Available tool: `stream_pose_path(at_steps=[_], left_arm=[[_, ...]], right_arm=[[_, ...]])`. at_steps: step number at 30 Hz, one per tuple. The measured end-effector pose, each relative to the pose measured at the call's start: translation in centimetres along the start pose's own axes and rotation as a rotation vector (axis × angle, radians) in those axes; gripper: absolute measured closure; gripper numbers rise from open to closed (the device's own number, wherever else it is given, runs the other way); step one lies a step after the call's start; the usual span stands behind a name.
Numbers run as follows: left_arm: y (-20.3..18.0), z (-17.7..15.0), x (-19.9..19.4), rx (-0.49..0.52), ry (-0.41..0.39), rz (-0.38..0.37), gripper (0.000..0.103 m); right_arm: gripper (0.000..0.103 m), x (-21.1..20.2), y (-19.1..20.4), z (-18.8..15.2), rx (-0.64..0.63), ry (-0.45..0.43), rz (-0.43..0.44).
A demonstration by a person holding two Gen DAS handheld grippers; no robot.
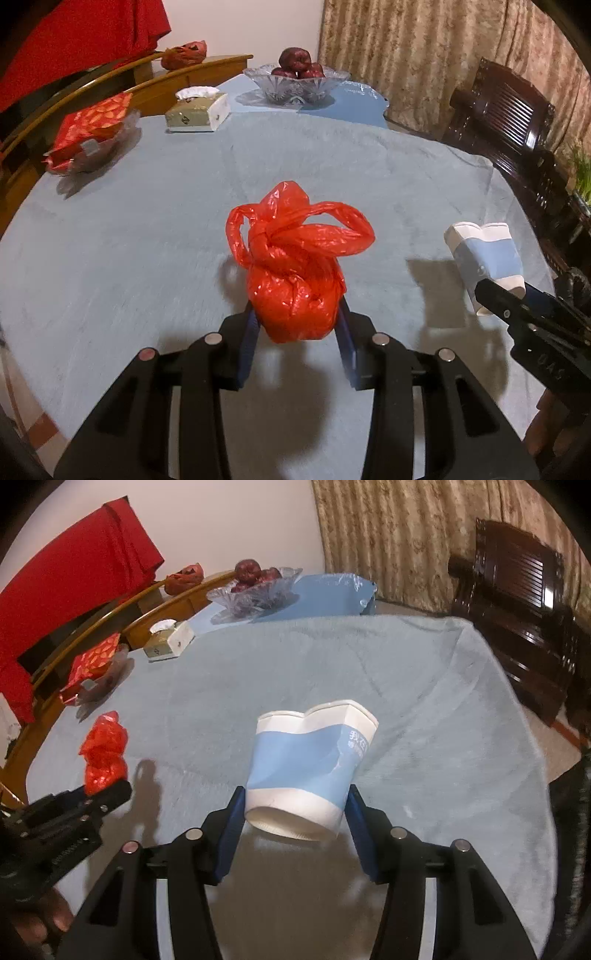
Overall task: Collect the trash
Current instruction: 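Lift the cup with the right tool while the left tool grasps the red bag, then carry the red bag and paper cup with both tools over the bin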
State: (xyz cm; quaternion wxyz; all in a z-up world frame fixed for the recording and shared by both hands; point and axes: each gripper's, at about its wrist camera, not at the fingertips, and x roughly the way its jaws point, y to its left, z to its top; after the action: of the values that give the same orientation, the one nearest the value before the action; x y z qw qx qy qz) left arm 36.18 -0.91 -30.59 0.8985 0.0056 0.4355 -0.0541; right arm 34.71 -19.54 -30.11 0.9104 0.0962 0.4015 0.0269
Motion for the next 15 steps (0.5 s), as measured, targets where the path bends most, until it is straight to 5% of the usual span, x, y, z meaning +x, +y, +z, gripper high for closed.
stream_pose_path(at_steps=[9,15], left_arm=[[-5.0,-1.0,-7.2,0.003,-0.023,-0.058,0.066],[-12.0,-2.3,-12.2,0.091,-0.061,-0.155,0.066]], right_arm=[[0.050,-8.8,-4.5,-0.9,0.040,-0.058,-0.060],[0.050,-15.9,-8.8,-2.4,0.063,-0.120,-0.125]])
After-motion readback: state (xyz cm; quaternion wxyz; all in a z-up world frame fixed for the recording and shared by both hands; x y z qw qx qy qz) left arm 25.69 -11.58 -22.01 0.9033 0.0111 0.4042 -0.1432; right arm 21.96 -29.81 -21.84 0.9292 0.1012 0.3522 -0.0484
